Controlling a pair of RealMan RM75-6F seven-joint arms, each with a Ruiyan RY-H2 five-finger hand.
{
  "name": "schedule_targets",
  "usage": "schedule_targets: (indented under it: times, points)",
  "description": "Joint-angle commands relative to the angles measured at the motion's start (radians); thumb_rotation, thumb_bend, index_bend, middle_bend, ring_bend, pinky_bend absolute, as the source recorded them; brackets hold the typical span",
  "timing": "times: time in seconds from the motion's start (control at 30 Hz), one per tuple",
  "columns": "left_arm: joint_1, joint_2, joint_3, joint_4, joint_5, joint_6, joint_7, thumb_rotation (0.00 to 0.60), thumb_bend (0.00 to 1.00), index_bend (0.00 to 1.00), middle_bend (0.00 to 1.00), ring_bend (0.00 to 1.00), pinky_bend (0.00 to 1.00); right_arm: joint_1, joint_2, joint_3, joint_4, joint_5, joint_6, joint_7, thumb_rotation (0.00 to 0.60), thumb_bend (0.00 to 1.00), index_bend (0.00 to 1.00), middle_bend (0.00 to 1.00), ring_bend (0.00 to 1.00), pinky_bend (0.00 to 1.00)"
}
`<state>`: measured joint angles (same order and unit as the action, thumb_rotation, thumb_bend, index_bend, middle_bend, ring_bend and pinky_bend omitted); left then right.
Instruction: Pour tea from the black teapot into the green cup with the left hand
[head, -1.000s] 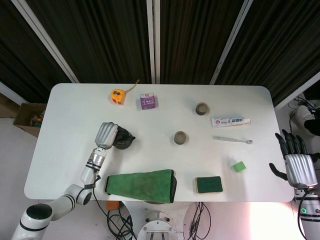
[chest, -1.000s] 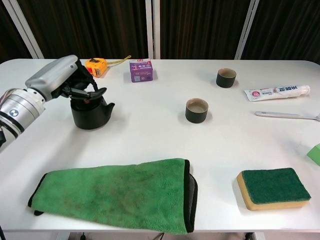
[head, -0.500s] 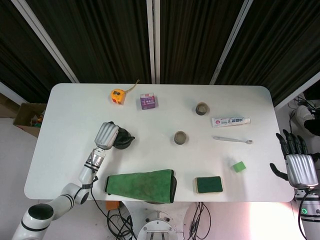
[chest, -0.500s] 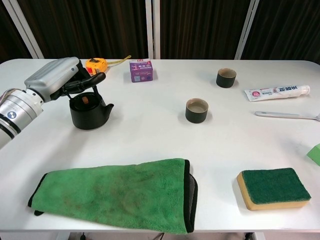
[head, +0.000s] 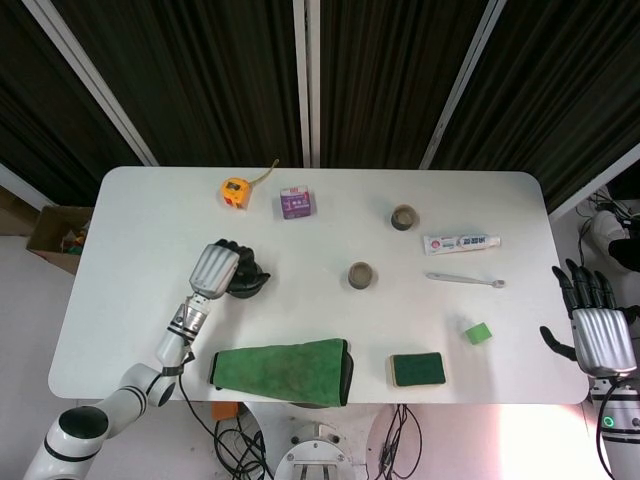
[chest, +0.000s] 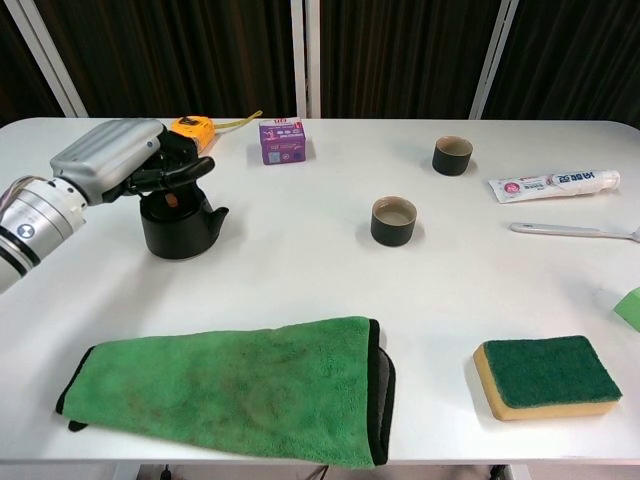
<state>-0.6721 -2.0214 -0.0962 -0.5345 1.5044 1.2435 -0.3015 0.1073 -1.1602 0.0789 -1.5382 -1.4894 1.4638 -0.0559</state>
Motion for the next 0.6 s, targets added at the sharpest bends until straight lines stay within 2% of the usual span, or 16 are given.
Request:
schedule_targets:
  times: [0.03,0.1,0.13,0.23,0.3,0.37,0.47,0.5,0.6]
  points:
    - [0.003,0.007,-0.003,0.000,0.004,0.024,0.019,0.000,0.09,0.28,0.34,0.26,0.30,0.000,-0.001,0.000,0.000,-0.001,0.002,0.001,0.600,0.19,0.00,0.00,0.00,0.00]
    - [0.009,0.019,-0.010,-0.014,0.007,0.064,0.031,0.000,0.09,0.17,0.23,0.15,0.22,0.000,-0.001,0.001,0.001,-0.001,0.002,0.002,0.600,0.19,0.00,0.00,0.00,0.00]
    - [0.015,0.031,-0.018,-0.027,0.009,0.104,0.040,0.000,0.10,0.15,0.21,0.12,0.21,-0.001,-0.001,0.001,0.002,-0.001,0.004,0.003,0.600,0.19,0.00,0.00,0.00,0.00]
    - [0.051,0.086,-0.034,-0.092,0.007,0.196,0.081,0.000,0.10,0.14,0.18,0.11,0.19,-0.004,-0.002,0.003,0.005,-0.002,0.013,0.007,0.600,0.19,0.00,0.00,0.00,0.00]
    - [0.098,0.163,-0.029,-0.198,-0.001,0.227,0.109,0.000,0.10,0.14,0.18,0.11,0.19,-0.007,-0.003,0.005,0.011,-0.004,0.022,0.011,0.600,0.19,0.00,0.00,0.00,0.00]
    - [0.149,0.261,-0.003,-0.325,-0.010,0.219,0.147,0.010,0.10,0.14,0.18,0.11,0.19,-0.010,-0.005,0.004,0.020,-0.005,0.027,0.014,0.600,0.19,0.00,0.00,0.00,0.00]
    - [0.238,0.452,0.061,-0.556,-0.042,0.180,0.273,0.070,0.11,0.15,0.17,0.08,0.19,-0.016,-0.013,0.001,0.047,-0.007,0.035,0.018,0.600,0.19,0.00,0.00,0.00,0.00]
    - [0.273,0.514,0.084,-0.631,-0.055,0.180,0.313,0.073,0.11,0.15,0.16,0.07,0.19,-0.019,-0.018,-0.002,0.061,-0.007,0.036,0.022,0.600,0.19,0.00,0.00,0.00,0.00]
    - [0.357,0.605,0.131,-0.730,-0.064,0.228,0.374,0.076,0.11,0.15,0.15,0.06,0.18,-0.028,-0.034,-0.006,0.102,-0.002,0.041,0.040,0.600,0.19,0.00,0.00,0.00,0.00]
